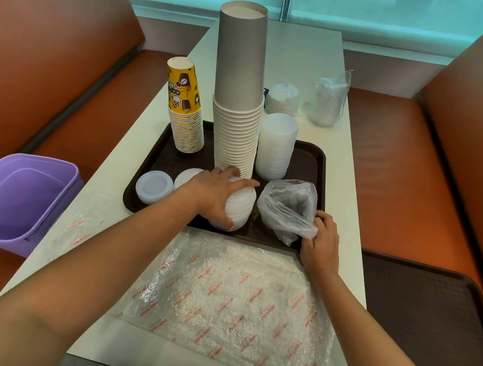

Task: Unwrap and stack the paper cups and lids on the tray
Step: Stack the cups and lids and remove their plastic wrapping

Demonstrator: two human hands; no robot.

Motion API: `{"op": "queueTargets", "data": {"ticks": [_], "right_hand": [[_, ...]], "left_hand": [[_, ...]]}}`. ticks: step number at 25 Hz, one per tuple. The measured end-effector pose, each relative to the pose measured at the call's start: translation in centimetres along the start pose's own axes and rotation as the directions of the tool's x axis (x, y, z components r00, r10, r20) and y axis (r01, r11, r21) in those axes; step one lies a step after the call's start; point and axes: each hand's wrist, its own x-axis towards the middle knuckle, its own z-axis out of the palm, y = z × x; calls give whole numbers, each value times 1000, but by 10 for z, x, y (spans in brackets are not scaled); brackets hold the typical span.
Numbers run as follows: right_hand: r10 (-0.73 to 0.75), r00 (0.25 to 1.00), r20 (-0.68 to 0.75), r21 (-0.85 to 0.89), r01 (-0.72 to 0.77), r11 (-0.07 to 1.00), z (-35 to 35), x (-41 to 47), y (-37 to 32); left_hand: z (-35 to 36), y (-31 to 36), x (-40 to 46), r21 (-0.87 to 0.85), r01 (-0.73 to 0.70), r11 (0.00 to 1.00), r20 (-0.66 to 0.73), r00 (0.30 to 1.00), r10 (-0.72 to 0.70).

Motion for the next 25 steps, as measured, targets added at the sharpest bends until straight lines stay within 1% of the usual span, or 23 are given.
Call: {"op": "queueTargets", "data": {"ticks": [3,7,13,15,17,19,21,23,24,25], "right_hand": [[-6,1000,2,-8,6,1000,-1,0,0],[-9,1000,0,-19,9,1000,-1,0,0],[-13,1000,-18,-14,13,1000,-1,0,-1],[2,1000,-15,9,-2,1000,0,0,0],[42,999,7,92,-42,995,-3,2,-4],[115,993,-2,188,-112,976,-8,7,-11],[180,981,-76,187,-163,969,-20,12,-20],[142,974,-175,131,-120,984,-35,16,-34],[94,973,-209,128,-68,989,-42,16,-45],[30,971,-238,145,5,989,-48,15,-58]], "left_hand": [[4,2,1,-23,16,1000,5,1000,-16],[14,7,0,-51,-4,999,1,1000,4],[18,10,7,-53,47,997,-26,998,-49],[17,10,8,-69,41,997,-28,999,-43],[14,11,7,-87,27,996,-56,998,-32],[13,12,3,-109,26,994,-120,992,-39],[10,15,-3,-105,52,993,-200,977,-72],[5,17,-8,-87,86,992,-301,948,-108],[2,21,-12,-122,79,989,-389,913,-120],[-2,27,-17,-198,25,980,-493,862,-121]]}}
